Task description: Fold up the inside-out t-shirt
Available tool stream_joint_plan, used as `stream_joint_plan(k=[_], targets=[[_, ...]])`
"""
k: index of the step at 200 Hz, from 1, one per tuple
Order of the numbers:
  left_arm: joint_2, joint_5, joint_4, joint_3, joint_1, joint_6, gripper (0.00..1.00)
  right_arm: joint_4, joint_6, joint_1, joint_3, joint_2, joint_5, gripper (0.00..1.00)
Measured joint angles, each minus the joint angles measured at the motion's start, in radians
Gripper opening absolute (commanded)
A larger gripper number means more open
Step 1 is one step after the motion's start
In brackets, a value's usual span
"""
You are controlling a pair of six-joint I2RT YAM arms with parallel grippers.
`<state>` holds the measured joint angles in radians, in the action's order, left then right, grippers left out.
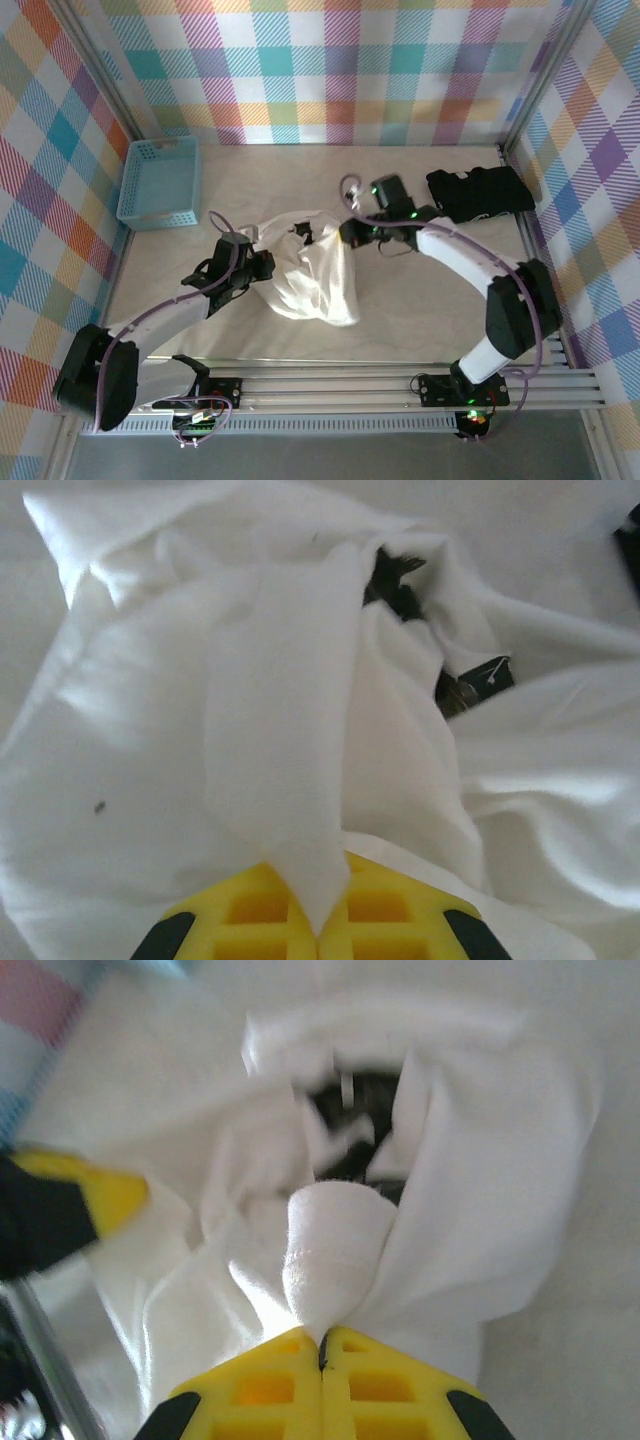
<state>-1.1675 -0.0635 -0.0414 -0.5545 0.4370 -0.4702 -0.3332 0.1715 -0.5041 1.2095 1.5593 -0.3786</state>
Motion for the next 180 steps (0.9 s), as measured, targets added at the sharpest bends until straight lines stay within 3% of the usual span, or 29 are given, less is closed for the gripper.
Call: stream_joint_plan(k=[33,67,82,100,116,138,156,180], targets=[[0.172,0.01,-0.06,-0.024,-0.004,-0.02,0.0,0.112,-0.016,0.088,0.143,-0.135,-0.122,0.0],[0.371,0.031,-0.238,0.123,-0.004,-0.032,0.0,0.229,-0.054,0.126,0.001,-0.303,-0.184,0.0],[0.343,0.022,-0.261,0.232,-0.004,-0.031,0.13,0.245,-0.068,0.132,-0.123,-0.326,-0.183,0.0],[0.238,0.006,-0.199,0.319,-0.003,-0.029,0.4,0.245,-0.08,0.132,-0.269,-0.28,-0.182,0.0],[0.2,-0.005,-0.114,0.345,-0.001,-0.023,0.51,0.243,-0.074,0.132,-0.382,-0.224,-0.185,0.0],[0.233,0.007,-0.05,0.319,0.022,-0.027,0.59,0.243,-0.05,0.132,-0.478,-0.204,-0.201,0.0],[0.257,0.02,-0.027,0.257,0.069,-0.02,0.59,0.256,-0.037,0.132,-0.501,-0.21,-0.216,0.0],[0.164,0.02,-0.006,0.111,0.158,0.014,0.59,0.271,-0.03,0.132,-0.51,-0.232,-0.221,0.0]])
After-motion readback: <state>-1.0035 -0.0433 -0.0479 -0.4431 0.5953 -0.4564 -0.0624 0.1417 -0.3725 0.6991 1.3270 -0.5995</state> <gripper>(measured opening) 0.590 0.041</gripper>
